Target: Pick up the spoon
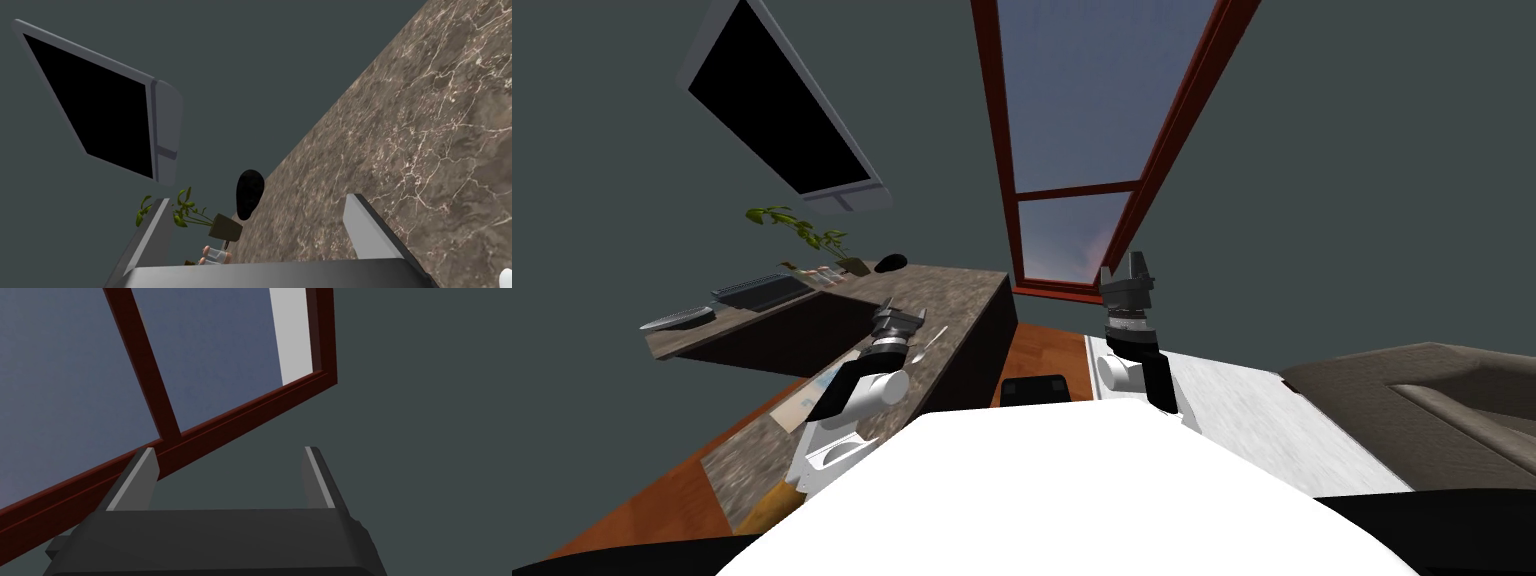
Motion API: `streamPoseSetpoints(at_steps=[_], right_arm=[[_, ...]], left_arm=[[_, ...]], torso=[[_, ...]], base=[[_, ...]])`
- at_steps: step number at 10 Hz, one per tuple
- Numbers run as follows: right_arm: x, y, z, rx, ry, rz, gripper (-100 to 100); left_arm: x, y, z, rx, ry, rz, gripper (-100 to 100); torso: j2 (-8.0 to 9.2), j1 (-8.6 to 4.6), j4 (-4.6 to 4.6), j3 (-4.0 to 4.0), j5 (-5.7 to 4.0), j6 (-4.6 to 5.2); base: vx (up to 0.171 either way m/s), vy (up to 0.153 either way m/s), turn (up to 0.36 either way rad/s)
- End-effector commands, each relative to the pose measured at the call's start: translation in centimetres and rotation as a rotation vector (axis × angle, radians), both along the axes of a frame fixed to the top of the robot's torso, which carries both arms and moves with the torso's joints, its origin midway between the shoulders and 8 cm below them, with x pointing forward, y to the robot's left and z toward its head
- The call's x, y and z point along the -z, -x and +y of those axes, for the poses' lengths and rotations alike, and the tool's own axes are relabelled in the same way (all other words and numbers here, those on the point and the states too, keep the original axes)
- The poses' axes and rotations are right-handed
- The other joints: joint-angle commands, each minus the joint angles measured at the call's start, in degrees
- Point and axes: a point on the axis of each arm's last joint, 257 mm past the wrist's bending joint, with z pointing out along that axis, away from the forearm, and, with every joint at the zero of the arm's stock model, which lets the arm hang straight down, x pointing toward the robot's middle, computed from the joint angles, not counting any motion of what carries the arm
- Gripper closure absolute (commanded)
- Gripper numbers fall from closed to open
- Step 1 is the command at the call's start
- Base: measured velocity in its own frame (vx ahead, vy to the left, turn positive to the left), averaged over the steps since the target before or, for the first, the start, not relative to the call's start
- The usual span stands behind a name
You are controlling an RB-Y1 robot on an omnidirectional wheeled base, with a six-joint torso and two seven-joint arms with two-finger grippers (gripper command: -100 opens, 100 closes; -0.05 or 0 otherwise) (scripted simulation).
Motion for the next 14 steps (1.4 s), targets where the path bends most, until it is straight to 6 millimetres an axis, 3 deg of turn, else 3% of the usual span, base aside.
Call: streamPoseSetpoints(at_steps=[1, 9, 14], right_arm=[[0.0, 0.0, 0.0, 0.000, 0.000, 0.000, 0], [0.0, 0.0, 0.0, 0.000, 0.000, 0.000, 0], [0.0, 0.0, 0.0, 0.000, 0.000, 0.000, 0]], left_arm=[[1.3, -0.2, 0.6, -0.006, 0.032, 0.041, -100], [5.7, 0.4, 3.4, -0.038, 0.193, 0.195, -100], [8.4, 1.0, 3.9, -0.049, 0.260, 0.292, -100]], torso=[[0.00, 0.00, 0.00, 0.00, 0.00, 0.00], [0.02, 0.03, 0.00, 0.01, 0.01, -0.03], [-0.02, 0.04, -0.01, -0.01, 0.01, -0.02]], base=[[0.024, -0.016, -0.062], [0.017, -0.010, -0.041], [0.021, -0.005, -0.029]])
